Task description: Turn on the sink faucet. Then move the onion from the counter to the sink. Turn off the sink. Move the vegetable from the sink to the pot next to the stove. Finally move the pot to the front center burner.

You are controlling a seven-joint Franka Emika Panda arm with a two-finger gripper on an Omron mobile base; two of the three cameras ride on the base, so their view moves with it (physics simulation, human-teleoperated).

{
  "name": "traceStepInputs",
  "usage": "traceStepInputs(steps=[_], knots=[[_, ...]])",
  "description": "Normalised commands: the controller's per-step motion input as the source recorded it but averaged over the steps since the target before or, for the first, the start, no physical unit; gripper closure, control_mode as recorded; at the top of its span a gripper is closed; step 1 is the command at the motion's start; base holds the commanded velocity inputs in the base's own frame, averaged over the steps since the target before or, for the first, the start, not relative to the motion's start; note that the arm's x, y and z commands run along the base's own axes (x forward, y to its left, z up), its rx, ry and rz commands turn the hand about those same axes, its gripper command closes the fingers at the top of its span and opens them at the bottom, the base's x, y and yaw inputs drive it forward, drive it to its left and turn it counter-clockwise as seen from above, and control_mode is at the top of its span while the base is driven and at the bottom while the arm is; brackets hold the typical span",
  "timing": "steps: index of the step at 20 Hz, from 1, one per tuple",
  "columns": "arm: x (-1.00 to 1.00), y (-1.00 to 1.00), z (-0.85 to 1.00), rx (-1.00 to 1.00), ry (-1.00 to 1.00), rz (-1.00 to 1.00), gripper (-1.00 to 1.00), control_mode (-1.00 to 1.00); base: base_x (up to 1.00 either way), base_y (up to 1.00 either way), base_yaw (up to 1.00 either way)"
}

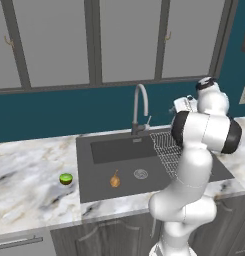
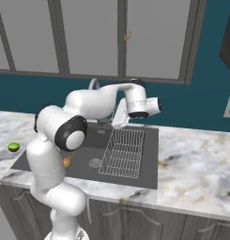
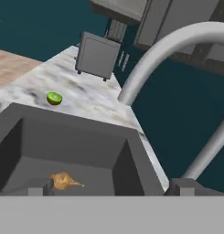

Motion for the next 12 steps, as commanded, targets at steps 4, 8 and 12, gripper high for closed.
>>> traceStepInputs(steps=[4, 8, 12], knots=[[-0.43, 0.02, 0.25, 0.00, 0.05, -0.12, -1.00, -1.00, 0.00, 0.00, 0.00], [-0.26, 0.12, 0.21, 0.00, 0.17, -0.15, -1.00, -1.00, 0.00, 0.00, 0.00], [0.00, 0.28, 0.13, -0.03, 0.35, -0.20, -1.00, -1.00, 0.00, 0.00, 0.00]])
